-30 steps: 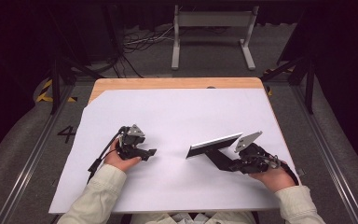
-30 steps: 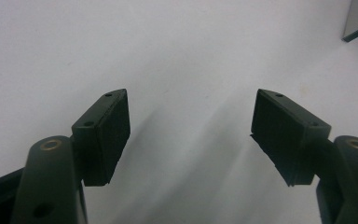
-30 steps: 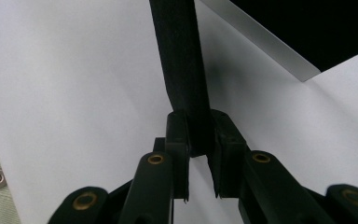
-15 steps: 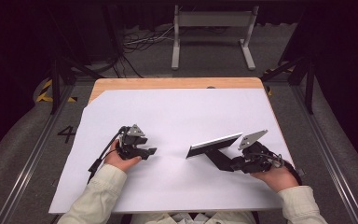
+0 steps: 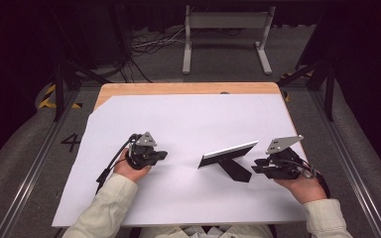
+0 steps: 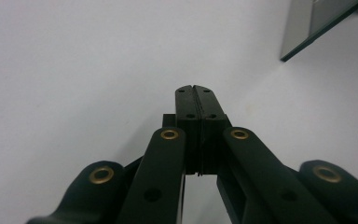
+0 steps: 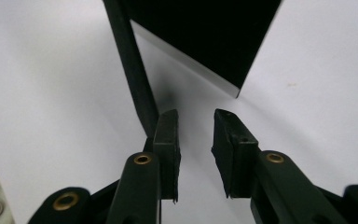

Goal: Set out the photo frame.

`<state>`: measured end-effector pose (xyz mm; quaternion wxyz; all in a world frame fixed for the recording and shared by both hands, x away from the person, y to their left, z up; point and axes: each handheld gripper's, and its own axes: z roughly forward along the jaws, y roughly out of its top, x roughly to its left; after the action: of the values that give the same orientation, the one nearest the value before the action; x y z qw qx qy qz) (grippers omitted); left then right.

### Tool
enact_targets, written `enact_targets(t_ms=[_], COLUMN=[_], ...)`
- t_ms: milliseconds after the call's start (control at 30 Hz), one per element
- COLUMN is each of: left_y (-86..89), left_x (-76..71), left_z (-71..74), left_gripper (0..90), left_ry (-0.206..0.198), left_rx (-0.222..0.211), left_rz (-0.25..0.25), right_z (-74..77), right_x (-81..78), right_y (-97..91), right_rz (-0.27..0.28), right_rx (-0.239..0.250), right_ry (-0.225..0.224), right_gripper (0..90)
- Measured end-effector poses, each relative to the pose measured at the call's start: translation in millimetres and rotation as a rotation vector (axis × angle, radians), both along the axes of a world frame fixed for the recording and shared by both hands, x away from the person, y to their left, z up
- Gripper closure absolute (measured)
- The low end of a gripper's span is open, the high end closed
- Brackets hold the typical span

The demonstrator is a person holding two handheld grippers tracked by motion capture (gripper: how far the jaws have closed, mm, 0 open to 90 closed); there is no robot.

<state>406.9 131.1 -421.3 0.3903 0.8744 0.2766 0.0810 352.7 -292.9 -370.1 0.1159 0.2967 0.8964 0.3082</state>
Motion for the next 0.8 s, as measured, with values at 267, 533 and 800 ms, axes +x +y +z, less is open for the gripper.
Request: enact_targets(t_ms=[267,533,800], left_y=[-11.0,-20.0,-32.0], left_x=[-6.9,-10.3,-12.4], left_z=[6.9,5.9,-0.6], left_gripper=[90.0,90.0,90.0], left_ry=[-0.038,-0.077,-0.062], left_rx=[-0.059,-0.162,-0.242], left_rz=[-0.05,-0.094,-0.109], right_z=[8.3,9.6,10.1], right_x=[-2.3,-1.6,-1.5], right_y=[-11.0,-18.5,-19.9], right_rz=[-0.048,-0.066,-0.07], right_rx=[0.076,0.153,0.176], right_ry=[-0.08,-0.109,-0.128], right_gripper=[70.5,70.8,71.0])
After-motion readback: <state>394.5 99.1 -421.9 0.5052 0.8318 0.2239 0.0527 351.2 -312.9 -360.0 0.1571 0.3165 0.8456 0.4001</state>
